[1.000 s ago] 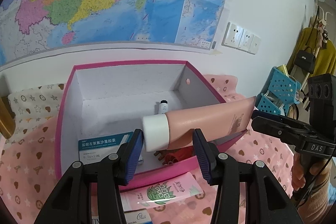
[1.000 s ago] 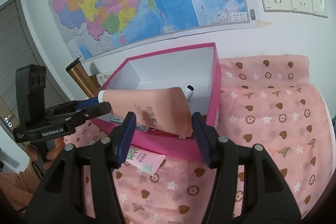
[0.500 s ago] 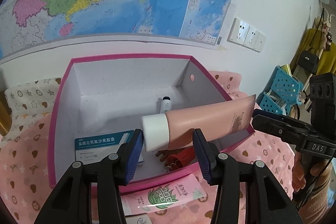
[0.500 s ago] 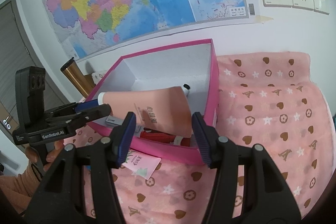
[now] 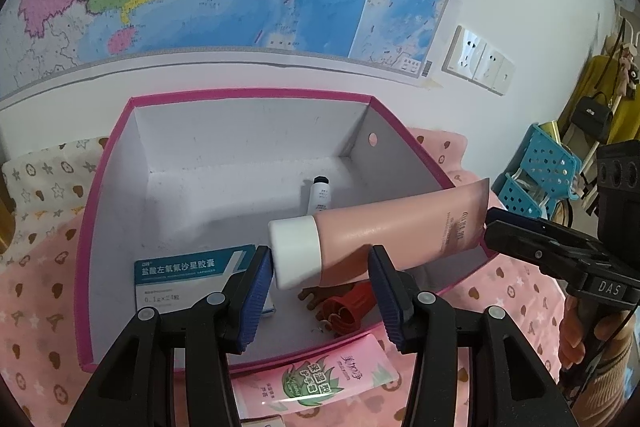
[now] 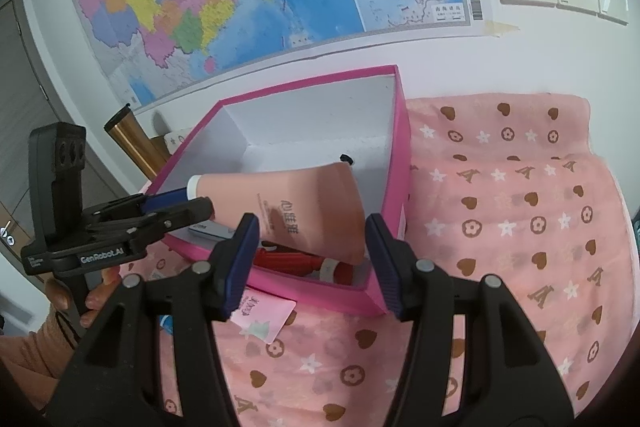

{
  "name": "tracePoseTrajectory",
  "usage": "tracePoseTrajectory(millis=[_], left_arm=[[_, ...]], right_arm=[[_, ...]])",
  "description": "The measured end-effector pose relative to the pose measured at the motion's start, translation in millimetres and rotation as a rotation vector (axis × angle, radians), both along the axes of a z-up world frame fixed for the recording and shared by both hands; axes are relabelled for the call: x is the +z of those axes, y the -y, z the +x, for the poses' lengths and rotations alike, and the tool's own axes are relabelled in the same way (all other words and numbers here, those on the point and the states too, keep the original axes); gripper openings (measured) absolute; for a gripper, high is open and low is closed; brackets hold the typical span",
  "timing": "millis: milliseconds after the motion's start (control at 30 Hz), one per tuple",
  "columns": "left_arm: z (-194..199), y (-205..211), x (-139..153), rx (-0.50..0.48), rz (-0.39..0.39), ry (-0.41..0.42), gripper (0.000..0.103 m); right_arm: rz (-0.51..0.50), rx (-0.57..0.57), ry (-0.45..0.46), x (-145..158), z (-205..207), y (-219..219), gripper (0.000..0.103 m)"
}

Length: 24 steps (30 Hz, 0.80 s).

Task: Organize rigid objects
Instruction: 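Lower the pink tube into the box and open the left gripper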

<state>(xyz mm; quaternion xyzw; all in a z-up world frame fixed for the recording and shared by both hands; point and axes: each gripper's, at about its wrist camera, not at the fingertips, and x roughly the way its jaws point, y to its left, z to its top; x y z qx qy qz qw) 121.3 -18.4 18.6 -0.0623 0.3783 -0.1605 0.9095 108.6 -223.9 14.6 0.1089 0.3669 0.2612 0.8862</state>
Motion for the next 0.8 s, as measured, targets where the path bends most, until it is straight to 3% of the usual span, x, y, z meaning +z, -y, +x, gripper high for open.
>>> tracePoseTrajectory(millis=[533,800], left_arm=[[21.2,6.9,-16.6,0.004,0.014,-0.064,0.048],[5.4,3.4,-8.0,0.002,0.019,-0.004,0.05]], right_arm=[[-0.015,-0.041,0.003,2.5,5.4,-3.0,0.058],[-0.007,-0.024,0.035,10.1,-7.0,-4.3,0.058]])
